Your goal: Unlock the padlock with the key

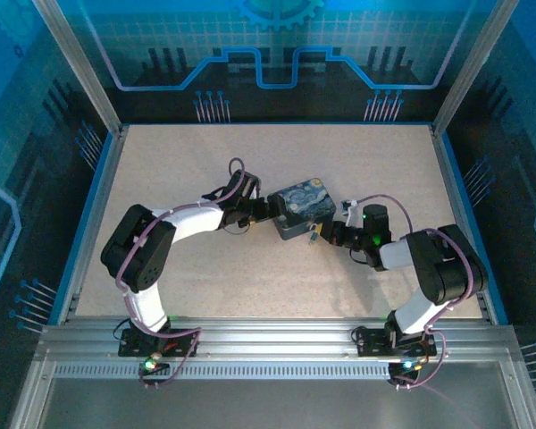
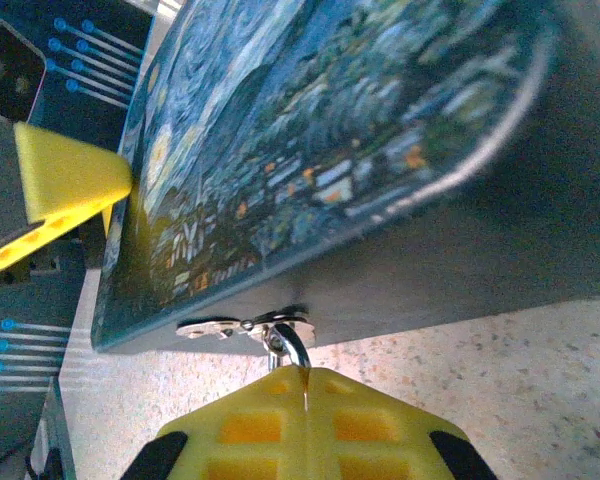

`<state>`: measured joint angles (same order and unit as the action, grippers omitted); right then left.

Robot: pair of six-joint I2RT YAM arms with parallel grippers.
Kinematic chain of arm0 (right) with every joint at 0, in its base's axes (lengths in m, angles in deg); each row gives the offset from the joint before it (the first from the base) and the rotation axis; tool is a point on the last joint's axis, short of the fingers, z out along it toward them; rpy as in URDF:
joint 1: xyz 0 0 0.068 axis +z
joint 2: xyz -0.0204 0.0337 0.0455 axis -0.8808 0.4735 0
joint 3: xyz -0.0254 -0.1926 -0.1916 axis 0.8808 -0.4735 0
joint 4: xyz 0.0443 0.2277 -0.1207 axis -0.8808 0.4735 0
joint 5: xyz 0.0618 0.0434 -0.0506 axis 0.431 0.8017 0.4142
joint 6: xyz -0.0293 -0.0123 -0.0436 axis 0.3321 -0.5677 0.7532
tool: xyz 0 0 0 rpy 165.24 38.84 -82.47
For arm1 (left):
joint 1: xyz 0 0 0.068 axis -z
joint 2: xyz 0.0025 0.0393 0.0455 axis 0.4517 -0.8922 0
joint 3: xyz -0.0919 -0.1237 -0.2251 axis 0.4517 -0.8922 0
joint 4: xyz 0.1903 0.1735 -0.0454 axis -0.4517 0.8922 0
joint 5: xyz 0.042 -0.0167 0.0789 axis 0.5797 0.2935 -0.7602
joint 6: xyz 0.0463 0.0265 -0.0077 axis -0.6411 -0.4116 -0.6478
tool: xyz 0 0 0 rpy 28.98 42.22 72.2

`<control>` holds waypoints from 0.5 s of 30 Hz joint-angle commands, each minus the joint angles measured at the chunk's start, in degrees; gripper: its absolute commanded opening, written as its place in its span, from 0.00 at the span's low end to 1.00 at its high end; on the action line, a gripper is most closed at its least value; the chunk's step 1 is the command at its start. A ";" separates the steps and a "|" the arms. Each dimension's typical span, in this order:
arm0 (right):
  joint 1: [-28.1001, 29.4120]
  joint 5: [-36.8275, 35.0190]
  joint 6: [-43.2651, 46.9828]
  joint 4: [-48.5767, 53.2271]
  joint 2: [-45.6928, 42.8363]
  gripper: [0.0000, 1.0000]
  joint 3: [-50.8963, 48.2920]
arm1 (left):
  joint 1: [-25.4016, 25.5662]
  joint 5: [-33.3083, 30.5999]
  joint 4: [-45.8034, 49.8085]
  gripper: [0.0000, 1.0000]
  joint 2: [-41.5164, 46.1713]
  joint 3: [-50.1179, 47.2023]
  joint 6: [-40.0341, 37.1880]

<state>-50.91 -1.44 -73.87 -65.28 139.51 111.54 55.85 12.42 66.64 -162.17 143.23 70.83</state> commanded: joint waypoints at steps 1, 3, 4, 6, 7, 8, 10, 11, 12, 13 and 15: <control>0.37 -4.75 -3.33 -2.89 -1.91 0.00 -1.29 | 0.08 -0.01 5.15 0.99 -0.14 -2.84 0.25; 0.69 -6.67 -4.66 -3.64 -2.36 0.00 -2.04 | 0.32 0.18 4.71 0.99 -0.05 -3.30 0.68; 0.85 -7.29 -5.18 -4.02 -2.61 0.00 -2.32 | 0.41 0.17 4.60 0.99 0.03 -3.53 0.83; 1.28 -8.37 -5.91 -4.14 -2.97 0.00 -2.37 | 0.61 0.29 4.47 0.99 0.00 -3.86 0.97; 1.38 -8.61 -6.08 -4.02 -3.07 0.00 -2.29 | 0.67 0.29 4.42 0.99 -0.01 -3.99 0.95; 1.56 -8.63 -6.02 -3.68 -3.08 0.00 -2.04 | 0.77 0.28 4.33 0.99 -0.03 -4.13 0.98; 1.65 -9.05 -6.25 -3.35 -3.08 0.00 -1.67 | 0.77 0.29 4.20 0.99 -0.15 -4.42 1.10; 1.74 -9.43 -6.57 -3.35 -2.95 0.00 -1.66 | 0.73 0.29 4.10 0.99 -0.15 -4.52 1.14; 1.74 -9.72 -6.99 -3.52 -2.83 0.00 -1.51 | 0.80 0.30 3.90 0.99 -0.18 -4.76 1.19; 1.74 -9.97 -7.36 -3.73 -2.73 0.00 -1.50 | 0.75 0.25 3.93 0.99 -0.15 -4.87 1.24; 1.85 -10.72 -8.36 -4.50 -2.47 0.00 -1.49 | 0.80 0.23 3.80 0.99 -0.09 -5.13 1.29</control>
<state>-49.62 -8.76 -80.23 -67.59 137.59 109.83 56.18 13.36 63.45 -161.69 140.91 72.50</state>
